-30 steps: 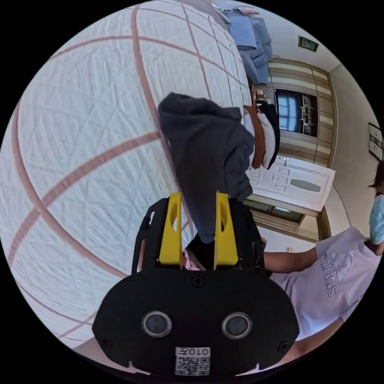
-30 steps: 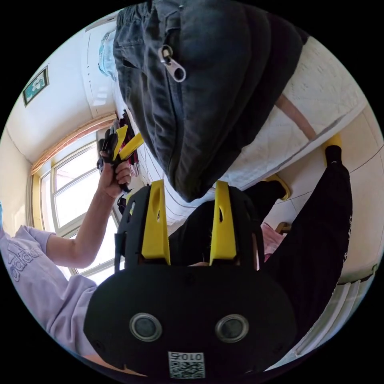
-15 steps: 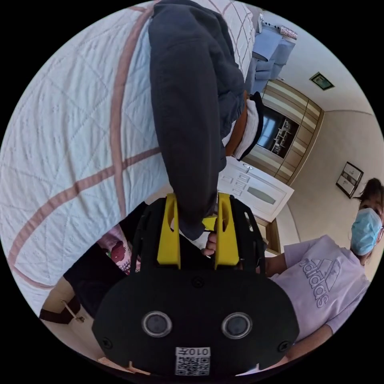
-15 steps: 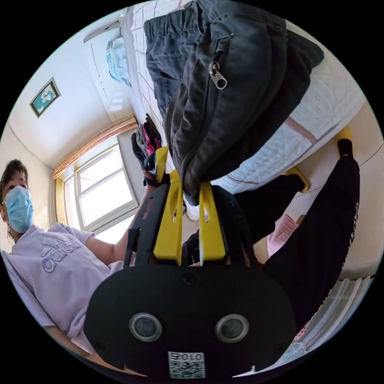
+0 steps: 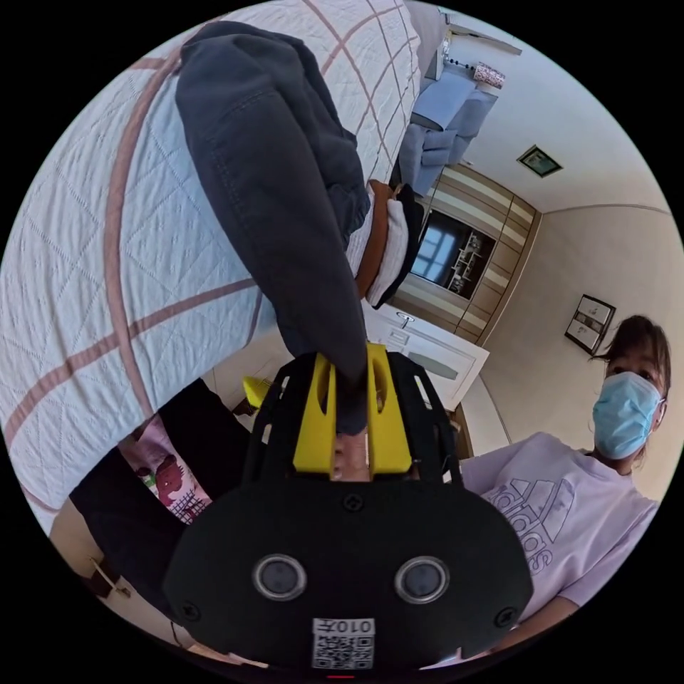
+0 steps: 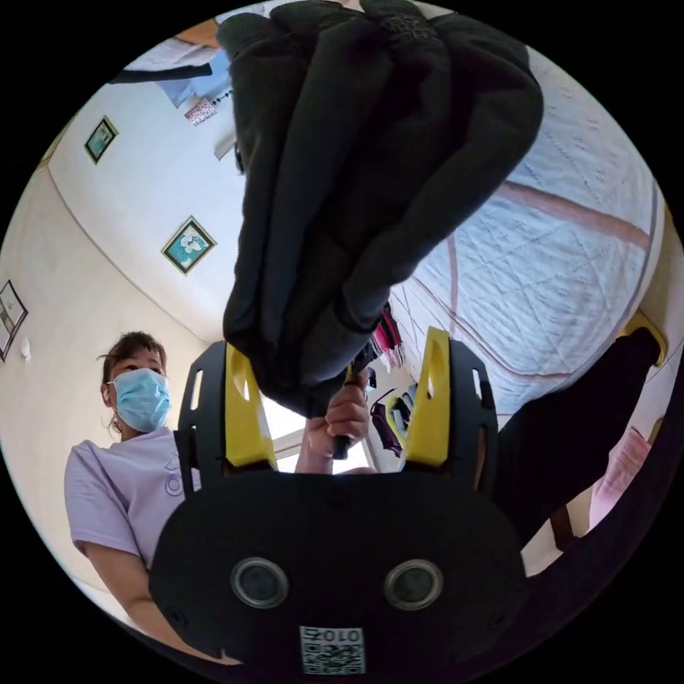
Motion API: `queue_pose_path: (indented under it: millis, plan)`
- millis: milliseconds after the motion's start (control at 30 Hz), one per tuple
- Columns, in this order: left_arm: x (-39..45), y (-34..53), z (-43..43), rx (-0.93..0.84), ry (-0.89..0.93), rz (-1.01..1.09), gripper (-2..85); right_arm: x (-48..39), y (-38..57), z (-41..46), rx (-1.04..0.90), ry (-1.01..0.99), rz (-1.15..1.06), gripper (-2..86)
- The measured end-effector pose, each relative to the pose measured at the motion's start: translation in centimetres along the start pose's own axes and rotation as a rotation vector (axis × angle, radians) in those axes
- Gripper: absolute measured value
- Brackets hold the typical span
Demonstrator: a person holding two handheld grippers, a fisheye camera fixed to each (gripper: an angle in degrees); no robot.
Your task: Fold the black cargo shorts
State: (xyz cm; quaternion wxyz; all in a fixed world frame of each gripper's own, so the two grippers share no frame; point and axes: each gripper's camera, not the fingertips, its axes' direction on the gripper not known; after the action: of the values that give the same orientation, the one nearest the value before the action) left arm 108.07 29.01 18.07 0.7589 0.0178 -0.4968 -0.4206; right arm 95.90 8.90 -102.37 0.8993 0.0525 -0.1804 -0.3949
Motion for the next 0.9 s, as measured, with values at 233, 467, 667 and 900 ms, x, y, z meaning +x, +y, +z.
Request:
queue_pose_path:
  millis: [233, 467, 667, 900]
  plan:
    - [-0.6, 2.6, -2.3, 0.109, -0.068, 0.04, 12.8, -3.0, -1.6, 1.9, 0.008, 0.219, -0.002, 11.4]
    - [-4.2, 0.7, -6.3, 0.344, -0.131, -0.061, 18.6, -4.6, -2.6, 2.9, -0.043, 0.285, -0.036, 9.7]
    - [-4.3, -1.3, -1.3, 0.259, -0.322, -0.093, 15.5, -5.3, -4.5, 5.1, -0.148, 0.439, -0.081, 9.1]
    - [-3.0, 2.1, 4.8, 0.284, -0.212, -0.103, 13.4, -3.9, -6.5, 6.6, -0.13, 0.518, -0.085, 9.0]
